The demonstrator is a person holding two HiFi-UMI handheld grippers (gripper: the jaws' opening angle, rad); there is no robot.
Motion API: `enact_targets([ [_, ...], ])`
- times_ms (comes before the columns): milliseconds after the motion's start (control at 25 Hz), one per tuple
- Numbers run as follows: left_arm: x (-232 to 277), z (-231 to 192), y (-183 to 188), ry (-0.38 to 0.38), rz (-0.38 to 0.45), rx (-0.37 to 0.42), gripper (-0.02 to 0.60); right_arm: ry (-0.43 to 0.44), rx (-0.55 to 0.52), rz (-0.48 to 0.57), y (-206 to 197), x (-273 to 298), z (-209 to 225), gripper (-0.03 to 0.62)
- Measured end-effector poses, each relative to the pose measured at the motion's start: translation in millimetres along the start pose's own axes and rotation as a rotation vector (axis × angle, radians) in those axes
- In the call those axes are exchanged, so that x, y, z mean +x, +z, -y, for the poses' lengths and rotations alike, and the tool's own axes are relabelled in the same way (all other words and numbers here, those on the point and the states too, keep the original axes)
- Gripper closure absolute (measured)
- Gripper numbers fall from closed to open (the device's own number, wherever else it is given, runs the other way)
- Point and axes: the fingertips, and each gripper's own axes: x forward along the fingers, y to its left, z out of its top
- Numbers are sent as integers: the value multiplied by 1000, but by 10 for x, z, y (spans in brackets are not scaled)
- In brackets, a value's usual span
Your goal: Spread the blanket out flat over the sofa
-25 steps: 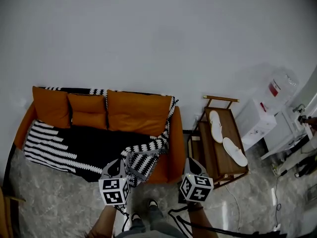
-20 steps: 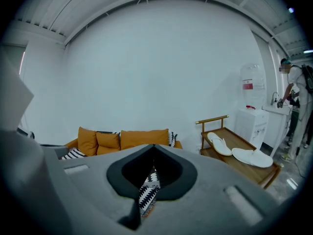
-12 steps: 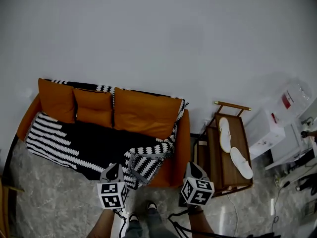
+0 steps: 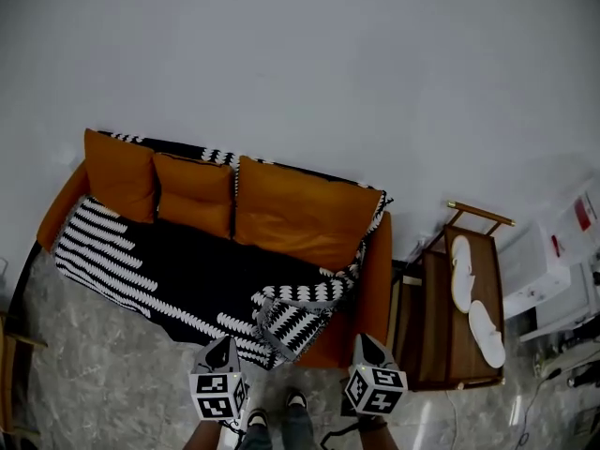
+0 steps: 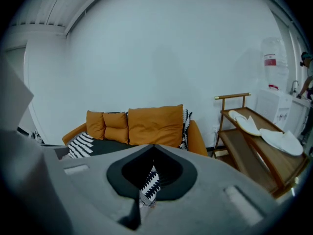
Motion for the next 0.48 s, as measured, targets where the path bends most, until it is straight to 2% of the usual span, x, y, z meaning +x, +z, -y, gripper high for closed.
enact_targets([
  [480,918,-246,-986,-10,-61,-20,586,-7,25,-73,-1013,1008,89,589],
])
